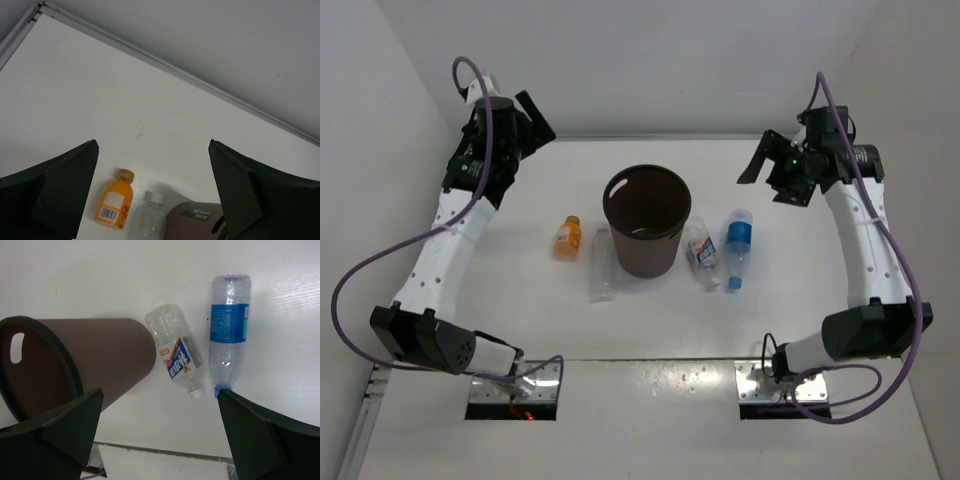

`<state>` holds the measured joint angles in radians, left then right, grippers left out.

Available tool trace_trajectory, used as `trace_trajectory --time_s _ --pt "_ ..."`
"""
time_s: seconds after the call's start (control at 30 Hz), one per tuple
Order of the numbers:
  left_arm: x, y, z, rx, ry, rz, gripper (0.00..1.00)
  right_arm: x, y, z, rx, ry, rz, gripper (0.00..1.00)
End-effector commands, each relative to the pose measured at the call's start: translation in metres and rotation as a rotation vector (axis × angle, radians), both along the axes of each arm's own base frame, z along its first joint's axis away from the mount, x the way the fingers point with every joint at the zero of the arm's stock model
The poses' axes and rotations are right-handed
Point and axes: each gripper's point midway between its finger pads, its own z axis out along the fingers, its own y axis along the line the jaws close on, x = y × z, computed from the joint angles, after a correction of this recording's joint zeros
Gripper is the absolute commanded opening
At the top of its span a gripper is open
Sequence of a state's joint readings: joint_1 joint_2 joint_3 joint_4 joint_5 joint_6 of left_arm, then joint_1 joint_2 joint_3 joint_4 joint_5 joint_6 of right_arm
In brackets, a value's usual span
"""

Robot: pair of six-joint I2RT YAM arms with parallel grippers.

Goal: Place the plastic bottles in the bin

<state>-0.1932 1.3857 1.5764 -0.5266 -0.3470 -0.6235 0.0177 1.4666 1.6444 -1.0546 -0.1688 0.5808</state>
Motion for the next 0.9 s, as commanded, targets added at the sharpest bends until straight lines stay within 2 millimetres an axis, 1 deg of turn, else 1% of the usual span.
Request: trace_trajectory --time_s 0.0,0.03,0.07,0.1,0.13,0.17,0.2,0.23,0.27,0.3,0.33,0.37,0.4,0.43,0.47,0.5,0.53,0.57,0.6,0.63,0.67,0.7,0.73,0.77,0.8,0.87 --pt "-0.011 0.007 0.015 -0.022 -0.036 0.040 0.99 -0.002 0.010 0.007 0.067 -0.029 0.013 0.99" --pt "-0.010 0.007 0.009 -0.020 -0.027 0.040 0.99 -0.005 0.013 0.001 0.080 -0.011 0.023 0.99" --pt "-0.009 0.006 -0.005 -0.033 -0.005 0.046 0.99 -0.003 0.007 -0.001 0.057 -0.009 -0.011 0.99" --pt "-0.014 0.006 -0.006 -0.046 -0.007 0.051 0.99 -0.006 -0.004 -0.001 0.026 -0.002 -0.060 0.99" --pt "-0.017 0.011 -0.012 -0.044 0.003 0.060 0.99 -0.009 -0.009 -0.015 0.000 0.031 -0.081 0.99" --pt "-0.021 0.012 -0.034 -0.035 0.045 0.061 0.99 -0.010 -0.005 -0.017 0.019 0.024 -0.066 0.99" --pt "-0.026 0.008 -0.045 -0.051 0.060 0.043 0.99 -0.017 0.021 -0.028 0.094 0.042 0.057 0.99" --pt "-0.033 0.005 -0.052 -0.058 0.067 0.023 0.99 -0.018 0.031 -0.038 0.123 0.077 0.089 0.99" --pt "-0.037 -0.002 -0.068 -0.093 0.094 -0.002 0.99 -0.024 0.031 -0.056 0.124 0.171 0.083 0.99" --pt "-0.045 -0.001 -0.114 -0.094 0.194 -0.005 0.99 -0.032 0.022 -0.080 0.080 0.277 0.050 0.99" --pt "-0.057 0.011 -0.137 -0.104 0.259 0.038 0.99 -0.037 0.017 -0.108 0.054 0.382 0.032 0.99" --pt "-0.073 0.018 -0.173 -0.133 0.343 0.077 0.99 -0.044 0.007 -0.130 -0.003 0.432 0.015 0.99" --pt "-0.080 0.026 -0.186 -0.132 0.371 0.099 0.99 -0.044 0.003 -0.139 -0.028 0.445 0.004 0.99" --pt "-0.086 0.036 -0.196 -0.133 0.393 0.122 0.99 -0.040 -0.003 -0.143 -0.061 0.425 -0.001 0.99" --pt "-0.092 0.041 -0.204 -0.133 0.409 0.135 0.99 -0.037 -0.008 -0.144 -0.088 0.414 -0.015 0.99" --pt "-0.099 0.045 -0.219 -0.114 0.448 0.137 0.99 -0.036 -0.017 -0.145 -0.135 0.412 -0.039 0.99" --pt "-0.101 0.051 -0.222 -0.094 0.452 0.144 0.99 -0.028 -0.020 -0.146 -0.148 0.402 -0.047 0.99" --pt "-0.103 0.054 -0.238 -0.052 0.493 0.133 0.99 -0.027 -0.025 -0.161 -0.178 0.457 -0.056 0.99" --pt "-0.104 0.057 -0.244 -0.033 0.506 0.128 0.99 -0.024 -0.028 -0.169 -0.200 0.479 -0.063 0.99" --pt "-0.104 0.060 -0.244 -0.012 0.509 0.130 0.99 -0.024 -0.032 -0.177 -0.222 0.513 -0.058 0.99" --pt "-0.107 0.063 -0.250 0.006 0.530 0.134 0.99 -0.021 -0.036 -0.186 -0.244 0.526 -0.066 0.99" --pt "-0.110 0.066 -0.254 0.004 0.541 0.143 0.99 -0.018 -0.035 -0.198 -0.247 0.553 -0.063 0.99" --pt "-0.107 0.064 -0.255 0.006 0.531 0.126 0.99 -0.016 -0.035 -0.205 -0.248 0.565 -0.062 0.99" --pt "-0.105 0.064 -0.254 0.005 0.519 0.126 0.99 -0.010 -0.035 -0.209 -0.247 0.559 -0.062 0.99" --pt "-0.102 0.062 -0.252 0.013 0.510 0.102 0.99 -0.011 -0.032 -0.216 -0.252 0.579 -0.051 0.99" --pt "-0.098 0.062 -0.253 0.030 0.507 0.090 0.99 -0.005 -0.032 -0.233 -0.254 0.599 -0.049 0.99"
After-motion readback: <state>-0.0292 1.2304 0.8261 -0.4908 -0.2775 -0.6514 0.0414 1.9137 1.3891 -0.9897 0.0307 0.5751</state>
